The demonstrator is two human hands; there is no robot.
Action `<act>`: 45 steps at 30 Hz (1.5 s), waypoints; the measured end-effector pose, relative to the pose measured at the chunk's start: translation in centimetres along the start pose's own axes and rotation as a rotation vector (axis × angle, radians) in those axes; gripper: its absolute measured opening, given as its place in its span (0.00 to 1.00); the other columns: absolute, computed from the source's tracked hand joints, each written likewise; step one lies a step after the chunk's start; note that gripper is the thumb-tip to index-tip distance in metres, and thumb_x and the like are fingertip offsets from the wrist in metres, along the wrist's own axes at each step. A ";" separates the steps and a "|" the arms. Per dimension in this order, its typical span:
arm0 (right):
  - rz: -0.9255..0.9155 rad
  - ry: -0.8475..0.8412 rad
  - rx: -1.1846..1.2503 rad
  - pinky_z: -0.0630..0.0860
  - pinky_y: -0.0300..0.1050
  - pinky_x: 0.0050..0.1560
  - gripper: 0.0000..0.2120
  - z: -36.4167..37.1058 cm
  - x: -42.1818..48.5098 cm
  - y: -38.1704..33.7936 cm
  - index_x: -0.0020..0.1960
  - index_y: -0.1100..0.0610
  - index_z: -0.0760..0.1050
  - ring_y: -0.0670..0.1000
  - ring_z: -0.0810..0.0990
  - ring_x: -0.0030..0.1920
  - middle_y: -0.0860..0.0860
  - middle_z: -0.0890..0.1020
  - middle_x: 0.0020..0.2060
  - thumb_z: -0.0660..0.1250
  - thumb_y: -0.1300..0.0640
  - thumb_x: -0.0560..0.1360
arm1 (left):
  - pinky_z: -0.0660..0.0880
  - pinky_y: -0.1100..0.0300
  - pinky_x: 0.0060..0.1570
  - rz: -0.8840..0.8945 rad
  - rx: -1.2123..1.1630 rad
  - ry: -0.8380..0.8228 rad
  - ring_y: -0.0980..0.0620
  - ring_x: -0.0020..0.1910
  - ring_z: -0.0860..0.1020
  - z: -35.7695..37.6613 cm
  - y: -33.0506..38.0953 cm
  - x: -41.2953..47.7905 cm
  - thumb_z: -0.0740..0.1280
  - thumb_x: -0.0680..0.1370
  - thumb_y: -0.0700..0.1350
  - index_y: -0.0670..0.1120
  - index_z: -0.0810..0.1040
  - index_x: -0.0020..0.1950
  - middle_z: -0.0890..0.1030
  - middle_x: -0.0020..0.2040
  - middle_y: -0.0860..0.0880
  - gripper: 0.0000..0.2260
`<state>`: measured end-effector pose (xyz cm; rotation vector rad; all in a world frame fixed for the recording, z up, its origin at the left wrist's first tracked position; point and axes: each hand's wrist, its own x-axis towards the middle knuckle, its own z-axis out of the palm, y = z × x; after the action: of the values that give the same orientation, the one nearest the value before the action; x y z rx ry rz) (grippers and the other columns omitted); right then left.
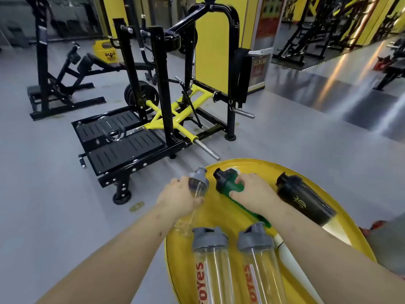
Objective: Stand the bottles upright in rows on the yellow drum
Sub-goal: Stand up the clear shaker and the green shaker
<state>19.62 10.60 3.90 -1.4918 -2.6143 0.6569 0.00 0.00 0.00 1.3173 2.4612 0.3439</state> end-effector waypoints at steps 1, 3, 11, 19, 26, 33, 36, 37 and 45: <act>0.005 0.001 -0.009 0.72 0.46 0.52 0.24 0.2 0.1 0.0 0.69 0.52 0.73 0.54 0.75 0.57 0.52 0.74 0.61 0.69 0.45 0.75 | 0.76 0.49 0.54 -0.020 -0.001 -0.006 0.42 0.61 0.76 0.1 0.0 0.2 0.71 0.73 0.65 0.49 0.68 0.71 0.75 0.62 0.45 0.33; 0.018 0.026 -0.019 0.72 0.46 0.52 0.25 0.6 0.4 0.2 0.69 0.52 0.73 0.53 0.74 0.55 0.52 0.73 0.60 0.69 0.46 0.75 | 0.77 0.49 0.52 -0.045 -0.004 0.008 0.42 0.58 0.77 0.5 0.0 0.6 0.72 0.72 0.65 0.49 0.67 0.68 0.76 0.60 0.45 0.32; 0.044 0.072 -0.105 0.73 0.50 0.59 0.29 1.4 1.3 0.9 0.71 0.50 0.70 0.55 0.72 0.62 0.52 0.72 0.63 0.71 0.44 0.73 | 0.73 0.52 0.38 -0.094 -0.041 0.018 0.43 0.46 0.79 0.9 0.4 1.0 0.74 0.72 0.62 0.48 0.61 0.65 0.76 0.48 0.48 0.32; 0.073 0.076 -0.180 0.71 0.54 0.62 0.35 2.1 1.9 1.5 0.74 0.49 0.65 0.57 0.71 0.65 0.53 0.72 0.65 0.71 0.41 0.71 | 0.73 0.53 0.37 -0.064 -0.107 0.072 0.44 0.45 0.79 0.7 0.9 0.5 0.71 0.74 0.61 0.46 0.62 0.69 0.77 0.49 0.48 0.33; 0.094 0.045 -0.230 0.72 0.53 0.59 0.39 2.8 2.5 2.1 0.75 0.49 0.62 0.57 0.73 0.62 0.53 0.74 0.62 0.72 0.38 0.70 | 0.74 0.54 0.42 -0.033 -0.245 0.132 0.45 0.47 0.77 -0.2 1.3 0.9 0.73 0.74 0.61 0.47 0.60 0.74 0.77 0.53 0.47 0.37; 0.124 -0.012 -0.265 0.72 0.53 0.59 0.41 3.3 3.2 2.4 0.76 0.48 0.60 0.56 0.75 0.61 0.53 0.77 0.60 0.73 0.37 0.69 | 0.72 0.55 0.49 0.018 -0.371 0.168 0.49 0.52 0.73 -0.7 1.5 1.3 0.75 0.73 0.60 0.49 0.55 0.79 0.77 0.61 0.47 0.43; 0.131 -0.026 -0.270 0.72 0.53 0.57 0.41 3.2 3.5 2.5 0.76 0.49 0.61 0.56 0.76 0.60 0.53 0.77 0.59 0.72 0.36 0.70 | 0.72 0.56 0.49 0.038 -0.391 0.172 0.50 0.51 0.72 -0.8 1.8 1.4 0.76 0.74 0.59 0.49 0.55 0.80 0.74 0.57 0.50 0.43; 0.132 -0.032 -0.270 0.72 0.53 0.57 0.40 3.1 3.6 2.6 0.76 0.49 0.61 0.56 0.75 0.60 0.53 0.77 0.60 0.72 0.37 0.70 | 0.72 0.56 0.48 0.043 -0.396 0.174 0.51 0.51 0.72 -0.8 1.9 1.5 0.76 0.74 0.59 0.48 0.55 0.80 0.72 0.55 0.51 0.43; 0.134 -0.049 -0.216 0.72 0.56 0.59 0.39 2.7 3.7 3.2 0.77 0.49 0.61 0.57 0.74 0.63 0.52 0.77 0.62 0.72 0.39 0.71 | 0.70 0.57 0.51 0.074 -0.453 0.186 0.52 0.54 0.72 -0.6 2.8 1.9 0.77 0.72 0.58 0.50 0.56 0.80 0.71 0.57 0.52 0.44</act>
<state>19.59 14.17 -0.40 -1.7438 -2.7140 0.4369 0.90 3.07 1.25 1.2205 2.2854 1.0160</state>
